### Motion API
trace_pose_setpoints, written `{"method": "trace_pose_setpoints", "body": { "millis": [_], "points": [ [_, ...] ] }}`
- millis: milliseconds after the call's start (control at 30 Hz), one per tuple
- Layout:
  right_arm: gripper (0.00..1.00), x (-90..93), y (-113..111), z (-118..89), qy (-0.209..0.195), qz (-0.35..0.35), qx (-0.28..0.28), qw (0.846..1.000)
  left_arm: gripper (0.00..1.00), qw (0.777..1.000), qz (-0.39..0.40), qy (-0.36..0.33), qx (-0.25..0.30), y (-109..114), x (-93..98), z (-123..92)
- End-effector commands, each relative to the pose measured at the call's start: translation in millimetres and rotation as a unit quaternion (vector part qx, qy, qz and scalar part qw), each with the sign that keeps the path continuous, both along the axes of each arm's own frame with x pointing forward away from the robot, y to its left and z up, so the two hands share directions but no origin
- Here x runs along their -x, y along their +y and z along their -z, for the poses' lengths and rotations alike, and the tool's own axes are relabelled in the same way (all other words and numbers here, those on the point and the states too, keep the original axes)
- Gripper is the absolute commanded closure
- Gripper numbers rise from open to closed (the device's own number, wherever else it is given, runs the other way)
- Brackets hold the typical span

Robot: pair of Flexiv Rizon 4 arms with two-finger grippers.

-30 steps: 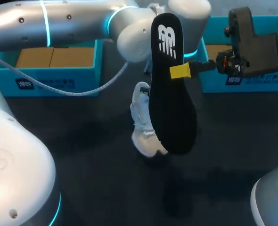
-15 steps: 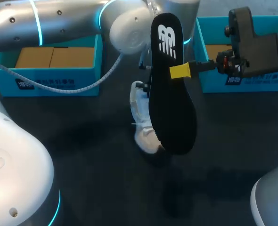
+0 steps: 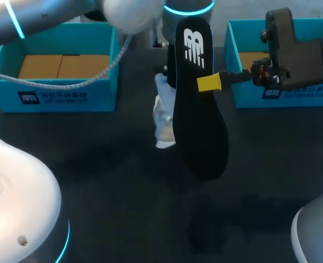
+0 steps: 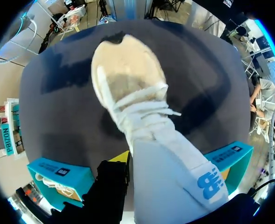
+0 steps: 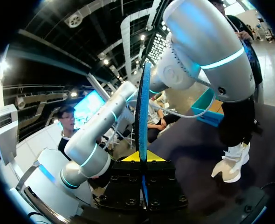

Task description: Take the shoe out of the shoebox, open the shoe tongue, remove and reinsert the insole, then place the shoe into the shoebox

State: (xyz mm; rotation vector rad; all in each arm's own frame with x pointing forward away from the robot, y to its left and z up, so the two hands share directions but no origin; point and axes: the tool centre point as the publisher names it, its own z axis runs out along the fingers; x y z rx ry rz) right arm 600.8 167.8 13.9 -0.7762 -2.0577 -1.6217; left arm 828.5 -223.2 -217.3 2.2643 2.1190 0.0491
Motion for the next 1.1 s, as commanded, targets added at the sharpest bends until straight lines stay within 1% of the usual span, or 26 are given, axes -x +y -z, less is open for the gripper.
{"method": "trace_pose_setpoints", "body": {
  "millis": [33, 133, 300, 433, 567, 667, 833, 1100],
  "points": [
    [1.0, -3.4, 4, 0, 0.001, -0.002, 0.001, 1.0, 0.0, 1.0, -0.007, -0.021, 0.016, 16, 4.7, -18],
    [1.0, -3.4, 4, 0, 0.001, -0.002, 0.001, 1.0, 0.0, 0.999, -0.016, -0.02, 0.027, 21, 4.8, -23],
    [1.0, -3.4, 4, 0, 0.001, -0.002, 0.001, 1.0, 0.0, 0.999, -0.036, -0.018, 0.024, 27, 6.0, -24],
    [1.0, -3.4, 4, 0, 0.001, -0.002, 0.001, 1.0, 0.0, 0.996, -0.076, -0.031, 0.023, 27, 12.0, -30],
    [1.0, -3.4, 4, 0, 0.001, -0.002, 0.001, 1.0, 0.0, 0.984, -0.174, -0.034, 0.03, 32, 12.3, -35],
    [1.0, -3.4, 4, 0, 0.001, -0.002, 0.001, 1.0, 0.0, 0.974, -0.219, -0.016, 0.048, 36, 10.4, -36],
    [1.0, -3.4, 4, 0, 0.001, -0.002, 0.001, 1.0, 0.0, 0.963, -0.263, -0.003, 0.055, 43, 2.9, -37],
    [1.0, -3.4, 4, 0, 0.001, -0.002, 0.001, 1.0, 0.0, 0.944, -0.324, -0.016, 0.066, 61, -1.5, -39]
  ]
}}
